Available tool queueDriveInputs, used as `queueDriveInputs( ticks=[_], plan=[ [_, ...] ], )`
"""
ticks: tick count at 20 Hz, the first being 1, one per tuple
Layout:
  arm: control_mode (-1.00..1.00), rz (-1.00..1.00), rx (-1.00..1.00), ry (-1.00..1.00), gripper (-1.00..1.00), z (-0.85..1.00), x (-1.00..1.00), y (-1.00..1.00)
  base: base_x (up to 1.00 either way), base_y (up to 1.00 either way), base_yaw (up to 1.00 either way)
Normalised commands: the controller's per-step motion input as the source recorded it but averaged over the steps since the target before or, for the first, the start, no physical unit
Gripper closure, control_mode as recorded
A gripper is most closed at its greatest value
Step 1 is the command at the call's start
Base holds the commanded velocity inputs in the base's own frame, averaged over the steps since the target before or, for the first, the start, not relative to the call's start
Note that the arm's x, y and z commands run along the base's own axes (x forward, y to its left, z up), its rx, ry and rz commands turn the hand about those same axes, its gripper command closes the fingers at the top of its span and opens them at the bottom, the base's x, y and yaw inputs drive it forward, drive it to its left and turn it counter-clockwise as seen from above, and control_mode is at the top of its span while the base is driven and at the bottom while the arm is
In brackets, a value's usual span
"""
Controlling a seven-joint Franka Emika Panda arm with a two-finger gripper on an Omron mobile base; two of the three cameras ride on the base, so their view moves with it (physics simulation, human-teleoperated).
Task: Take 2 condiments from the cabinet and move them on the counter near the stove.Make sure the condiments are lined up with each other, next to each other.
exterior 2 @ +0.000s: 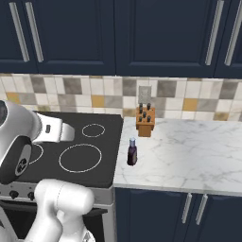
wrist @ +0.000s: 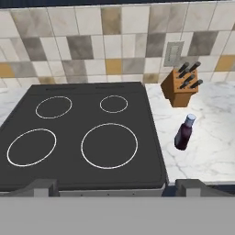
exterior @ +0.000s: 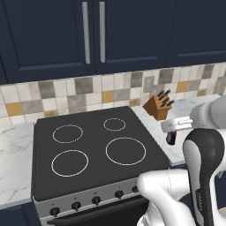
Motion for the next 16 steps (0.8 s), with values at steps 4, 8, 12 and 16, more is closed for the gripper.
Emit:
queueDriveInputs(
  ticks=[4, 8, 12, 16],
  plan=[
    [-1.00, 0.00, -0.02, 0.00, -1.00, 0.05, -0.16, 0.11, 0.00, 0.00, 0.00],
    [-1.00, 0.00, 0.00, 0.00, -1.00, 0.02, -0.13, 0.00, 0.00, 0.00, 0.00],
    [-1.00, 0.00, 0.00, 0.00, -1.00, 0.00, -0.01, 0.00, 0.00, 0.00, 0.00],
    [-1.00, 0.00, 0.00, 0.03, -1.00, 0.00, 0.00, 0.00, 0.00, 0.00, 0.00]
  ],
)
